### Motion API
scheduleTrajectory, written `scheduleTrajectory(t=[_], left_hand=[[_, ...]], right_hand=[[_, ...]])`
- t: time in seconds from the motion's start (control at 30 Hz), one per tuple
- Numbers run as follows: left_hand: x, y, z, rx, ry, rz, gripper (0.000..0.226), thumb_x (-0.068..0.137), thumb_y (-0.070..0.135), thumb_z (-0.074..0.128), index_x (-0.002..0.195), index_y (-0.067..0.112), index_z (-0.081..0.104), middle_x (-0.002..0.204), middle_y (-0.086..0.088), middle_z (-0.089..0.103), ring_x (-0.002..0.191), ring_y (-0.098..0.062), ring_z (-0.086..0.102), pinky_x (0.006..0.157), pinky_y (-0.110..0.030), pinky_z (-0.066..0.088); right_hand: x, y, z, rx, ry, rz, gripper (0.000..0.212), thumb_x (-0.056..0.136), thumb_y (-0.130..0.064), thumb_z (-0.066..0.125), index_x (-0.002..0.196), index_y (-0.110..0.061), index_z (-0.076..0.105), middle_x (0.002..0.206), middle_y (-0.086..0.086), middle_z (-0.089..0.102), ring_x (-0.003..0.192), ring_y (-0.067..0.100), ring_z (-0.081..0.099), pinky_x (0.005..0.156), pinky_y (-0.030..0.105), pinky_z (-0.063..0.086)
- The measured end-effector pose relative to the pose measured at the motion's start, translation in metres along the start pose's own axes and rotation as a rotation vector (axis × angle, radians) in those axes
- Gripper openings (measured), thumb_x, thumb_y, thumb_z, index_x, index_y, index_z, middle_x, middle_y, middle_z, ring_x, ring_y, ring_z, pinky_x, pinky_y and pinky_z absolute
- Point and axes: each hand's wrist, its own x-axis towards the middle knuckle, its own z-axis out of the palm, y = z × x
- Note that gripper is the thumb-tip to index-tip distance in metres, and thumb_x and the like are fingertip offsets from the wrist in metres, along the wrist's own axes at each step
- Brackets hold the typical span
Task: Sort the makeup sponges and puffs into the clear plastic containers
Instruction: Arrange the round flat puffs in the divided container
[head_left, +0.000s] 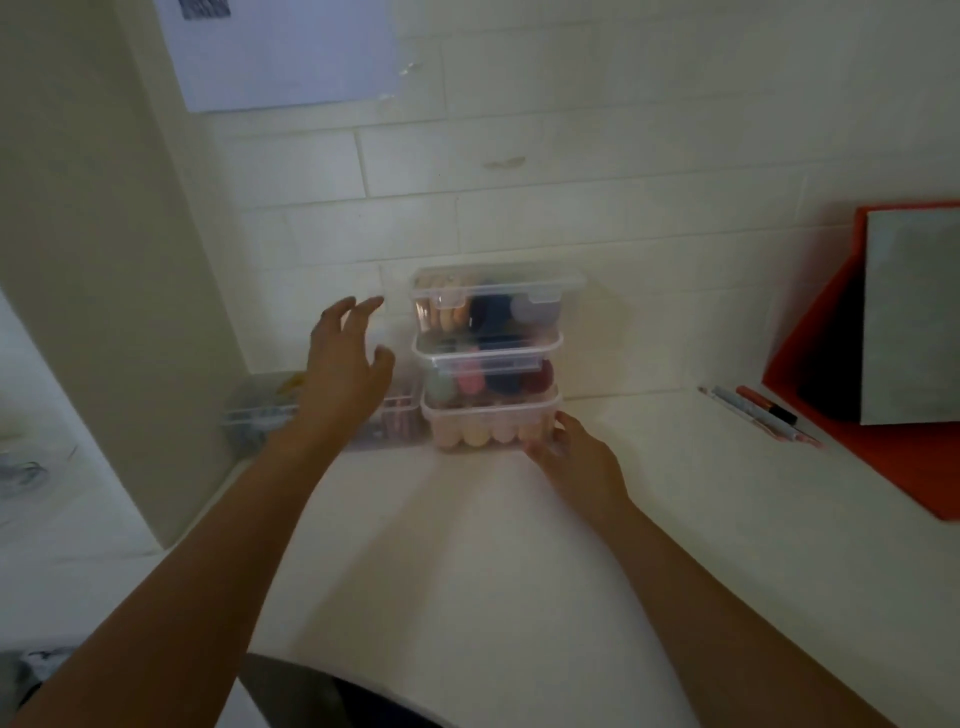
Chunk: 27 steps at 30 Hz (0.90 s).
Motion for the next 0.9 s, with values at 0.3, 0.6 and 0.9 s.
scheduleTrajectory(t=[0.3,0.6,0.9], left_hand=[[0.057,0.067,0.036,0.191,-0.241,0.299,0.046,0.080,0.034,0.069,0.121,0.025,0.050,0.131,-0.007,0.047,0.121,-0.028,0.044,0.106,-0.046,0.028],[0.057,0.053,0.017,0.049,-0.095,0.385,0.015,0.088,0.018,0.060,0.098,0.008,0.063,0.095,-0.005,0.057,0.087,-0.014,0.049,0.078,-0.025,0.038],[0.036,-0.005,-0.037,0.104,-0.013,0.266,0.012,0.087,0.013,0.061,0.095,0.004,0.063,0.091,-0.008,0.053,0.084,-0.016,0.047,0.075,-0.024,0.033]], right_hand=[[0.001,0.003,-0.002,0.027,0.013,-0.022,0.051,0.092,-0.045,0.053,0.135,-0.019,0.044,0.128,0.001,0.060,0.114,0.021,0.057,0.084,0.022,0.038],[0.003,0.006,-0.002,0.053,0.021,-0.006,0.052,0.091,-0.045,0.055,0.135,-0.020,0.044,0.127,0.001,0.061,0.113,0.020,0.058,0.084,0.022,0.039],[0.005,0.006,-0.001,0.032,0.022,0.001,0.054,0.091,-0.045,0.055,0.137,-0.018,0.043,0.130,0.003,0.059,0.117,0.023,0.057,0.092,0.027,0.041]])
